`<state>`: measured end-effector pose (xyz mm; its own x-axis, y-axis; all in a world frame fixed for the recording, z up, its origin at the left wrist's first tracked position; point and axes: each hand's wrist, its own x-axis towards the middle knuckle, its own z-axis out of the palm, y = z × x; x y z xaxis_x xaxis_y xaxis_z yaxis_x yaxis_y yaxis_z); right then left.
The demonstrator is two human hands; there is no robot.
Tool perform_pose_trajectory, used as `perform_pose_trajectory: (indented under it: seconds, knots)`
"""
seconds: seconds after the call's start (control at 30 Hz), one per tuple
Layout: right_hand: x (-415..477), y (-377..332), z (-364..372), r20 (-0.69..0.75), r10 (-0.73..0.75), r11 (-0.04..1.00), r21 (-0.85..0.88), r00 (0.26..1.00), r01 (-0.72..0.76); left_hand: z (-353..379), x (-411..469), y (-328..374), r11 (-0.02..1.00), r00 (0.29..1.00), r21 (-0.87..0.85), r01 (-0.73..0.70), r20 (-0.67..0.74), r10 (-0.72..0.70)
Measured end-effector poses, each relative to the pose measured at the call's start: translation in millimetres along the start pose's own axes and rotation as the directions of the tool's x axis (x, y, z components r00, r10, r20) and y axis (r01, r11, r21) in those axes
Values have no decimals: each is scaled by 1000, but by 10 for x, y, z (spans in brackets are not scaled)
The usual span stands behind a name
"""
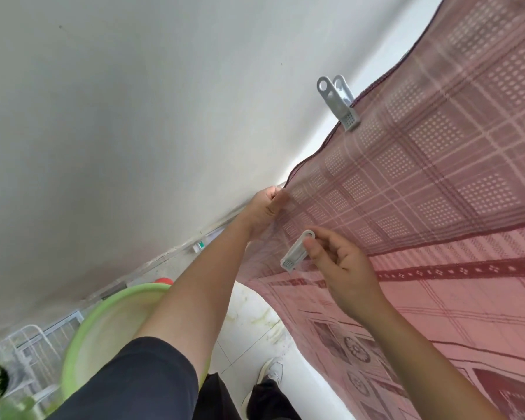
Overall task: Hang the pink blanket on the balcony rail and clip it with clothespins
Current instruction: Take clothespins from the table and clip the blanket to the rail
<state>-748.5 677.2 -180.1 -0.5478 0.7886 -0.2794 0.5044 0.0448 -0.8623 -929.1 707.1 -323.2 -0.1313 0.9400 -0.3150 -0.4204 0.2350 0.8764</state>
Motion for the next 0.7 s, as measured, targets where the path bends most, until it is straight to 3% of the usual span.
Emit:
perform_pose_trajectory:
  seconds: [0.13, 0.2, 0.4, 0.57, 0.7]
  knots:
    - [66, -279, 41, 22, -52, 998, 26, 998, 51, -135, -74, 52, 987, 990, -155, 33, 142, -10]
    - [139, -408, 53, 24, -84, 996, 6, 996, 84, -226, -123, 16, 987, 991, -160, 30, 136, -8]
    - [529, -800, 178, 42, -193, 955, -220, 980, 198, -371, -327, 118, 994, 999, 102, -47, 16, 46]
    - [986, -1201, 421, 112, -235, 853, -453, 965, 260, -426, -339, 75, 906, 980, 399, -143, -70, 186]
    - [1329, -1358, 535, 213, -227, 674, -670, 950, 311, -376, -357, 12, 931, 973, 349, -110, -154, 173]
